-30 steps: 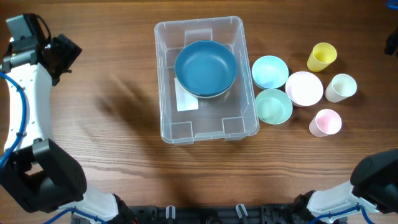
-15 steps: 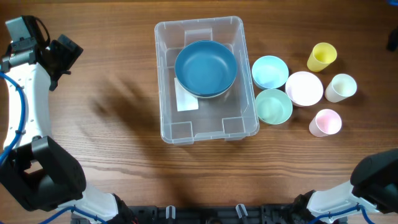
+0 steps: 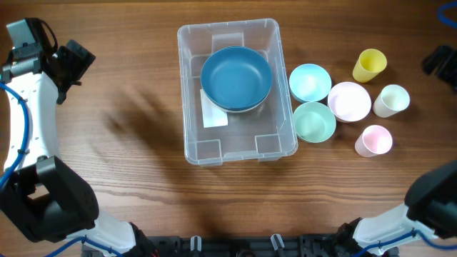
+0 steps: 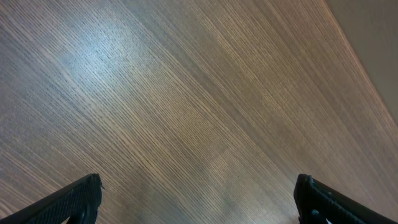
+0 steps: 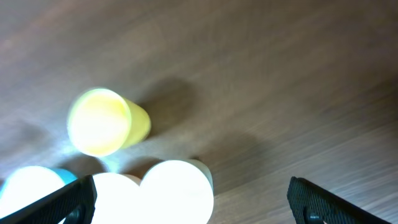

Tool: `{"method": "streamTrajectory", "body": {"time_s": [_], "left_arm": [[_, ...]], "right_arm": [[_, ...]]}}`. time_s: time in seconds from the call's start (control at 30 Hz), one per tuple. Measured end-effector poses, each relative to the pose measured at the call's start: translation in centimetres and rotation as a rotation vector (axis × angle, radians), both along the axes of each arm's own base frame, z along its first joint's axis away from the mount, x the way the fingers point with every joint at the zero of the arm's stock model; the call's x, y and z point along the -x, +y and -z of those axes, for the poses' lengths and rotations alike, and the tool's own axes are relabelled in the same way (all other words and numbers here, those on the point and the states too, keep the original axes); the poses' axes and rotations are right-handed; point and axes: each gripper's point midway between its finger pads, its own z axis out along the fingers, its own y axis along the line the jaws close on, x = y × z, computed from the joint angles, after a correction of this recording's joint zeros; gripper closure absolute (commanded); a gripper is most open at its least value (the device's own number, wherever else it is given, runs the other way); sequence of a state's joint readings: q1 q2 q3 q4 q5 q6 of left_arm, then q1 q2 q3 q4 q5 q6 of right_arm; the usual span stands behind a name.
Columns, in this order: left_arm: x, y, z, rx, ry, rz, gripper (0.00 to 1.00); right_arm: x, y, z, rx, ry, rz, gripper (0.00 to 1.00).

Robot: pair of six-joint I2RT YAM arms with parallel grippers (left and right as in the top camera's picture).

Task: Pack container
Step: 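Retract the left arm and reach the right gripper to the white cup, then grasp the white cup with the right gripper and lift it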

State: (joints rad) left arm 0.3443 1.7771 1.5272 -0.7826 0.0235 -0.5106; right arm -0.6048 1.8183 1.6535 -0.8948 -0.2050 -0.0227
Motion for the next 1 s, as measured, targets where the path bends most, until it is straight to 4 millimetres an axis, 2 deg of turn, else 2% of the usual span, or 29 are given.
{"method": "streamTrajectory", "body": {"time_s": [0.17,0.27,0.3,0.4,0.53,0.73,0.83,0.93,1.0], "left_arm": [[0.0,0.0,0.0,0.000,0.000,0.000,0.00],[0.0,0.0,0.0,0.000,0.000,0.000,0.00],[0.0,0.0,0.0,0.000,0.000,0.000,0.00],[0.0,0.0,0.0,0.000,0.000,0.000,0.00],[0.0,0.0,0.0,0.000,0.000,0.000,0.00],[0.0,0.0,0.0,0.000,0.000,0.000,0.00],[0.0,0.0,0.0,0.000,0.000,0.000,0.00],[0.0,0.0,0.0,0.000,0.000,0.000,0.00],[0.0,0.0,0.0,0.000,0.000,0.000,0.00]], "right_arm": [[1.2,0.7,8.3,-0.107,0.150,0.012,0.11],[1.8,1.2,11.7,-0.159,0.224,0.018,0.19],[1.9,1.3,12.4,-0.168,0.237,0.019,0.23],[2.0,1.3,13.4,-0.182,0.254,0.024,0.52],[2.0,1.3,14.0,-0.188,0.263,0.024,0.96],[1.6,1.0,14.0,-0.178,0.247,0.025,0.96],[1.5,1.0,13.3,-0.181,0.252,0.025,0.96],[0.7,0.6,11.1,-0.177,0.237,0.021,0.96],[-0.5,0.2,8.6,-0.162,0.196,0.013,0.96]]}}
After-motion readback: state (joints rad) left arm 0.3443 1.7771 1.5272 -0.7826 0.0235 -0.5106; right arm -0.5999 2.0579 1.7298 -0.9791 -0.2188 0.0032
